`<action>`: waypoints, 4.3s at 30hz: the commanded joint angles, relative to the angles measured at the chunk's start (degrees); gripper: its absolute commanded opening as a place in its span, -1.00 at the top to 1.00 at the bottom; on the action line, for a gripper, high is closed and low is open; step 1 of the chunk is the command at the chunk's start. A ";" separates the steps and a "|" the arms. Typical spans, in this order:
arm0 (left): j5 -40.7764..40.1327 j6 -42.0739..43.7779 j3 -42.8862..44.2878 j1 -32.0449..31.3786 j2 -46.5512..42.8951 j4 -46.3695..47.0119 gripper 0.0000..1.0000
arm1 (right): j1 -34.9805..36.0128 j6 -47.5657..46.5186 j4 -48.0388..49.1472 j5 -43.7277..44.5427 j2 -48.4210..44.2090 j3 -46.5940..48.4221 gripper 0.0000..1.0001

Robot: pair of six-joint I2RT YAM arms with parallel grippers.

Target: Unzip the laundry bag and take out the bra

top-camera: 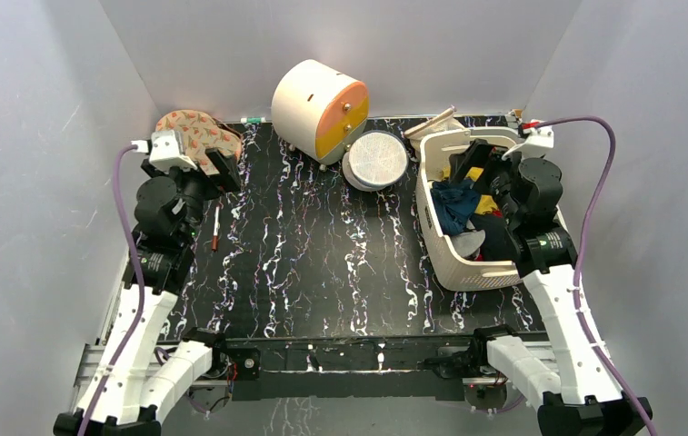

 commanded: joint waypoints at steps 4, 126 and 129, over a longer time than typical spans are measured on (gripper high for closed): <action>-3.77 -0.38 -3.50 -3.48 3.52 5.87 -0.97 | -1.65 1.77 2.75 8.97 0.73 1.49 -0.96; 38.38 17.61 -17.81 -14.19 19.71 42.62 -0.94 | 37.13 -6.60 -3.57 24.62 17.91 -4.54 0.00; 38.58 26.32 -18.62 -16.51 19.89 40.31 -0.84 | 37.13 -7.48 -3.98 23.00 17.05 -4.00 -0.09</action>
